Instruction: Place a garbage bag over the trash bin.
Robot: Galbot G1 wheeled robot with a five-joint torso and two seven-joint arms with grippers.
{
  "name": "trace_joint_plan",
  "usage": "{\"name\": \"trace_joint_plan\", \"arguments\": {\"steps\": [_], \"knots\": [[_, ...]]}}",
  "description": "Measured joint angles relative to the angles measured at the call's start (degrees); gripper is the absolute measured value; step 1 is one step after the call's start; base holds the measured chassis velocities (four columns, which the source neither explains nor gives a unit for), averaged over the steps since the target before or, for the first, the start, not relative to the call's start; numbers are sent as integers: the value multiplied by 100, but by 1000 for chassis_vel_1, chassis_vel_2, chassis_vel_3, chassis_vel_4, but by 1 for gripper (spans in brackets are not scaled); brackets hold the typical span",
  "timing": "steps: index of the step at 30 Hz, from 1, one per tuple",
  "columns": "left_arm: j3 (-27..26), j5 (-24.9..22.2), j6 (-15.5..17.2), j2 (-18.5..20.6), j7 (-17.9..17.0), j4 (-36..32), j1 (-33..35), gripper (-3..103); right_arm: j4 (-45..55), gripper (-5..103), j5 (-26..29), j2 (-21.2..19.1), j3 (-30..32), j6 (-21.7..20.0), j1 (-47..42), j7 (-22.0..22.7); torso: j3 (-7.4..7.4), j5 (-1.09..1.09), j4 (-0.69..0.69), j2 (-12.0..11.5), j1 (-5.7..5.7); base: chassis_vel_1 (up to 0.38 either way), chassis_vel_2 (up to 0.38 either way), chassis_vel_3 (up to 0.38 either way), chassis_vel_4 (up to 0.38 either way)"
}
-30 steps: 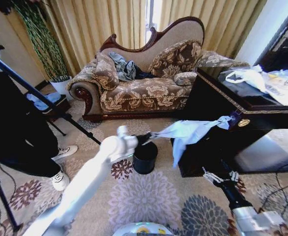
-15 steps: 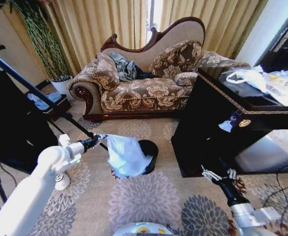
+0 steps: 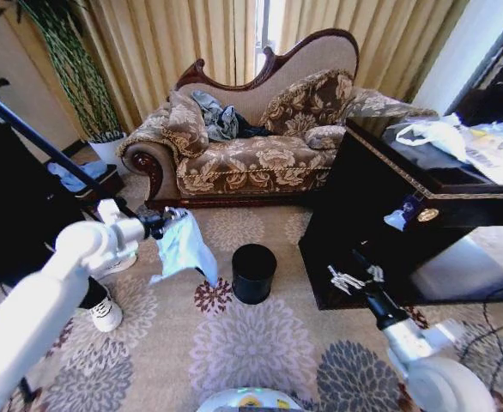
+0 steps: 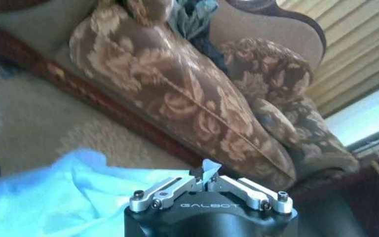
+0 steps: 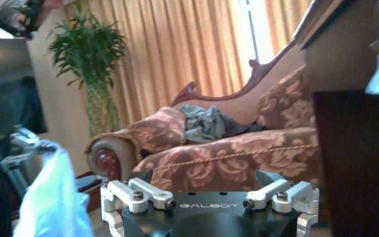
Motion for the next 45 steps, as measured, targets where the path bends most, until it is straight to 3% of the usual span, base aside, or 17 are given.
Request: {"name": "trace_joint_plan", "arguments": {"steps": [5, 7, 8, 10, 11, 12, 14, 17, 18, 21, 23, 25, 26, 30, 36, 45], "knots": [[325, 747, -497, 1, -15, 675, -661, 0, -178, 100, -174, -58, -314, 63, 147, -112, 0, -3, -1, -1, 0, 0, 0, 0, 0], [322, 1327, -787, 67, -84, 1091, -796, 0, -203, 100, -257, -7, -410, 108, 93, -187, 0, 0, -2, -1, 1, 0, 0, 0, 0], [322, 1327, -787, 67, -84, 1091, -796, 0, -203, 100, -257, -7, -410, 108, 93, -187, 0, 0, -2, -1, 1, 0, 0, 0, 0], [142, 1910, -852, 270, -95, 1408, -618, 0, -207, 100, -365, 64, -532, 187, -41, -278, 0, -2, -3, -1, 1, 0, 0, 0, 0], [44, 2086, -789, 374, -58, 1467, -492, 0, -208, 100, -408, 88, -575, 220, -97, -316, 0, -4, 0, -1, 1, 0, 0, 0, 0], [-40, 2245, -671, 522, 7, 1465, -329, 0, -207, 100, -462, 129, -616, 273, -193, -377, -2, -1, -7, 0, 0, 0, 0, 0, 0], [-53, 2284, -576, 605, 46, 1501, -277, 0, -230, 100, -494, 158, -619, 306, -245, -413, -3, 7, -12, 1, -1, 0, 0, 0, 0], [60, 2301, -340, 682, 263, 1628, -228, 0, -446, 100, -537, 171, -641, 349, -121, -418, -4, 14, -5, 2, -3, 0, 0, 0, 0], [53, 2294, -325, 656, 282, 1522, -200, 0, -472, 100, -548, 172, -646, 385, -139, -419, -3, 4, 4, 2, -1, 0, 0, 0, 0], [-29, 2228, -456, 546, 358, 1348, -190, 0, -315, 100, -633, 227, -734, 451, -311, -407, 1, -6, 13, 1, 1, 22, 54, 39, 18], [-9, 2253, -611, 470, 499, 1402, -380, 0, -63, 100, -525, 199, -779, 373, -369, -300, 2, -19, 2, -1, 1, 0, 0, 0, 0], [44, 2253, -695, 446, 545, 1434, -549, 0, -6, 100, -378, 108, -780, 294, -310, -247, 1, -15, 1, 0, 1, 0, 0, 0, 0], [164, 2235, -764, 395, 572, 1469, -753, 0, -16, 100, -251, -3, -764, 215, -180, -201, -1, 8, 1, 0, -1, 0, 0, 0, 0], [575, 2343, -832, 60, 551, 1553, -1196, 0, -97, 100, -242, -96, -627, 220, -172, -162, 1, -6, 2, -1, 1, 0, 0, 0, 0], [1505, 2926, -814, -644, 625, 2157, -2004, 0, -119, 100, -259, -241, -421, 256, -289, -117, 0, -3, -1, -1, 0, 0, 0, 0, 0], [2387, 2891, -662, -827, 783, 2692, -3344, 0, -225, 100, -270, -339, -614, 83, 23, 93, -1, 4, 0, -1, 0, 0, 0, 0, 0]]}}
